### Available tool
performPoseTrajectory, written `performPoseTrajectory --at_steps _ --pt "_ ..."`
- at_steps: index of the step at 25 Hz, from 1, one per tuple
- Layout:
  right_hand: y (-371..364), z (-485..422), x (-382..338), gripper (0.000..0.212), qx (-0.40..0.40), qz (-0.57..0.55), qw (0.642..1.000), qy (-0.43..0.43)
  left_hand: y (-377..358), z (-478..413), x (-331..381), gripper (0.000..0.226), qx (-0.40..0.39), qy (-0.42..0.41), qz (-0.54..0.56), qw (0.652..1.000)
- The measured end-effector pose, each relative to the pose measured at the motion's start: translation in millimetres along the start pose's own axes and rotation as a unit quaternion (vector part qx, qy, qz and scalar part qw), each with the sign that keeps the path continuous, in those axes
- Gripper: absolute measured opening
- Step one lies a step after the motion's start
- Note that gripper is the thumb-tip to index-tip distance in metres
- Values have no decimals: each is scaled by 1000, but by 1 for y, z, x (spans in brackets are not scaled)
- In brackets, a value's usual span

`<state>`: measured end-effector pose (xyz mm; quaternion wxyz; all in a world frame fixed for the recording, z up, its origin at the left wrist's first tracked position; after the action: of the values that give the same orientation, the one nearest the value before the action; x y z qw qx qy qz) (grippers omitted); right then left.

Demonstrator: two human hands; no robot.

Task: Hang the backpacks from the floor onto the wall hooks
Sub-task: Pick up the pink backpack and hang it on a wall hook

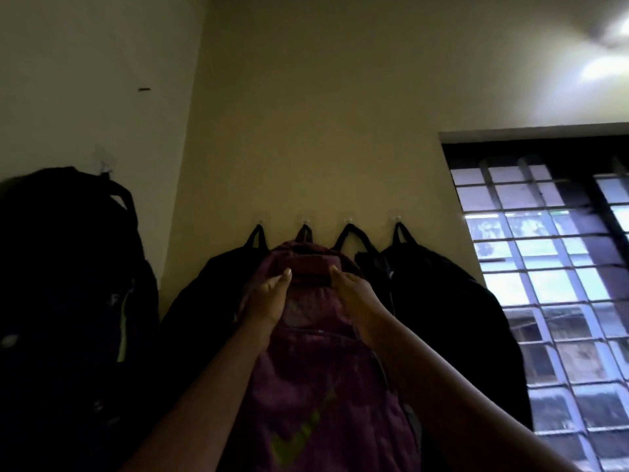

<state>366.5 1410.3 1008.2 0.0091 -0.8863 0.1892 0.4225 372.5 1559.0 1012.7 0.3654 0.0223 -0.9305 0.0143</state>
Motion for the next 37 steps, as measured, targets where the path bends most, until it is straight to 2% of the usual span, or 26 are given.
performPoseTrajectory --at_steps 3,7,10,13,24,28,34,37 --pt "18 74 2 57 -18 -26 998 -50 3 78 16 51 -6 42 26 999" --pt "40 164 2 56 -34 -38 995 -81 6 164 32 54 1 78 56 995" --pt "60 230 -6 54 -38 -49 991 -118 7 222 42 58 21 136 78 987" --pt "72 280 -16 60 -36 -32 989 -140 12 269 58 61 22 179 72 981" --pt "89 454 -102 59 -14 -81 982 -173 47 417 144 59 14 220 107 969" --pt "90 515 -133 58 -6 -78 977 -199 71 466 169 57 26 229 87 969" --pt "109 550 -153 63 11 -64 972 -228 76 502 200 58 28 239 107 965" --pt "123 558 -165 62 9 -74 970 -232 72 515 219 58 54 246 96 963"
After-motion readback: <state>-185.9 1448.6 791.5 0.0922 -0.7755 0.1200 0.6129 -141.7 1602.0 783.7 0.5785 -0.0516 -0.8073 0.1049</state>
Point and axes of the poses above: each hand's wrist, its own z-axis away from the middle knuckle, its own y-axis out of the back of the hand, x = y × z, the point moved 4 cm from there along -z, towards the middle knuckle, and after that the axes turned 9 degrees about z, right-handed, at the moved point
